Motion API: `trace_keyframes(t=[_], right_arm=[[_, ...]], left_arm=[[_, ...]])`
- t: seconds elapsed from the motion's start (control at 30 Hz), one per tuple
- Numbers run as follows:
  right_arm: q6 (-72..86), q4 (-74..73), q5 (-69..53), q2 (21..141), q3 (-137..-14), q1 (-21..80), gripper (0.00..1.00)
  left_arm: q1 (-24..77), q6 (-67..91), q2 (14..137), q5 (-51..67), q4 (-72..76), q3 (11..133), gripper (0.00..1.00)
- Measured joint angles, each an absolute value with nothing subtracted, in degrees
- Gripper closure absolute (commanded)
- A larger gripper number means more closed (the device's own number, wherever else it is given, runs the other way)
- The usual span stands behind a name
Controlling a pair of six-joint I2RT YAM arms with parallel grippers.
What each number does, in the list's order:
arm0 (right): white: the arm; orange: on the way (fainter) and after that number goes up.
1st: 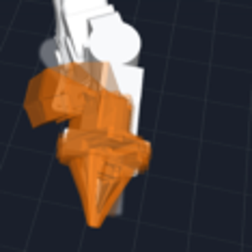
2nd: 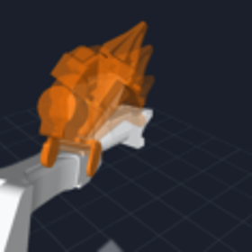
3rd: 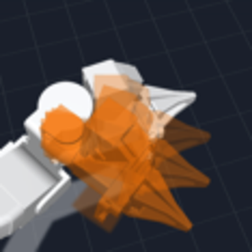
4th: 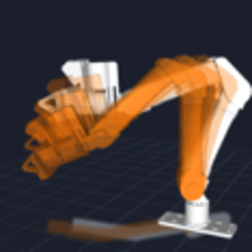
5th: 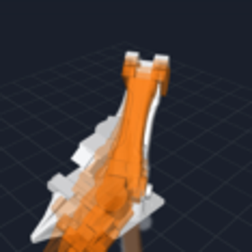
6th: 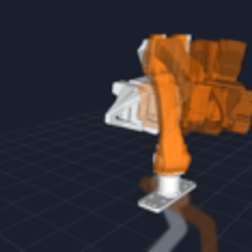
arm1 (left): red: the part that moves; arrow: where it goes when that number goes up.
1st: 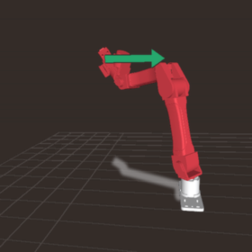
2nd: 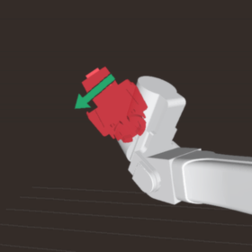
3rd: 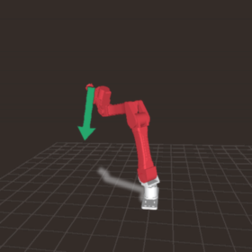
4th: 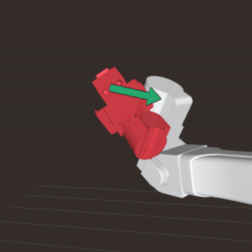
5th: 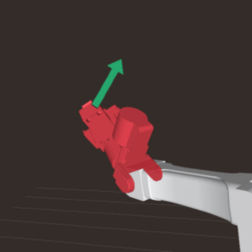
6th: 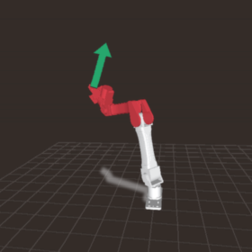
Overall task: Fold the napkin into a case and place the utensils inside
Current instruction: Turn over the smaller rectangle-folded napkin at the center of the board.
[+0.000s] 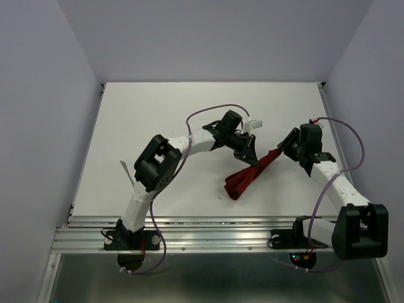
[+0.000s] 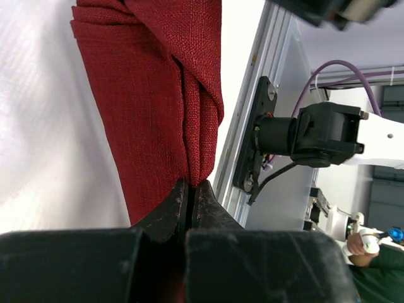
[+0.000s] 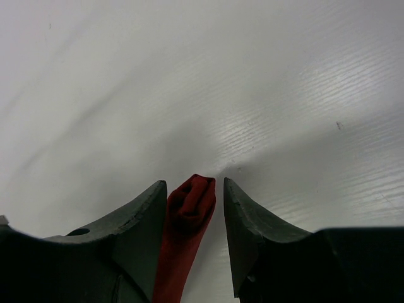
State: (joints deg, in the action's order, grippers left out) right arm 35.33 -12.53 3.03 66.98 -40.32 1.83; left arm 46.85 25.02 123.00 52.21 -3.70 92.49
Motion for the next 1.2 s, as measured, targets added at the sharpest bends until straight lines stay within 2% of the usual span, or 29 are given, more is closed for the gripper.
trace_keyframes(t=[0.27,0.7,0.8,0.93,1.03,1.2], right_arm=[[34.7,-13.2,3.1,66.3,-40.3,1.3,0.53],[34.4,-13.5,2.9,66.3,-40.3,0.8,0.55],[34.1,-13.5,1.6,66.6,-40.3,0.8,0.60],[33.1,-13.2,-3.4,67.9,-40.3,0.8,0.79],[32.4,-13.1,-6.2,68.5,-40.2,0.8,0.87],[31.7,-12.6,-10.1,68.7,-38.4,1.5,0.91]], left_arm=[[45.1,26.1,127.7,56.0,-0.5,90.3,1.00],[42.6,26.0,127.8,58.5,1.6,88.8,1.00],[42.1,26.0,127.9,58.5,1.7,88.5,1.00],[41.4,26.0,128.6,58.8,1.9,88.5,1.00],[41.0,25.8,128.8,58.9,2.0,87.9,0.96],[40.4,25.5,128.9,59.0,2.0,87.6,0.94]])
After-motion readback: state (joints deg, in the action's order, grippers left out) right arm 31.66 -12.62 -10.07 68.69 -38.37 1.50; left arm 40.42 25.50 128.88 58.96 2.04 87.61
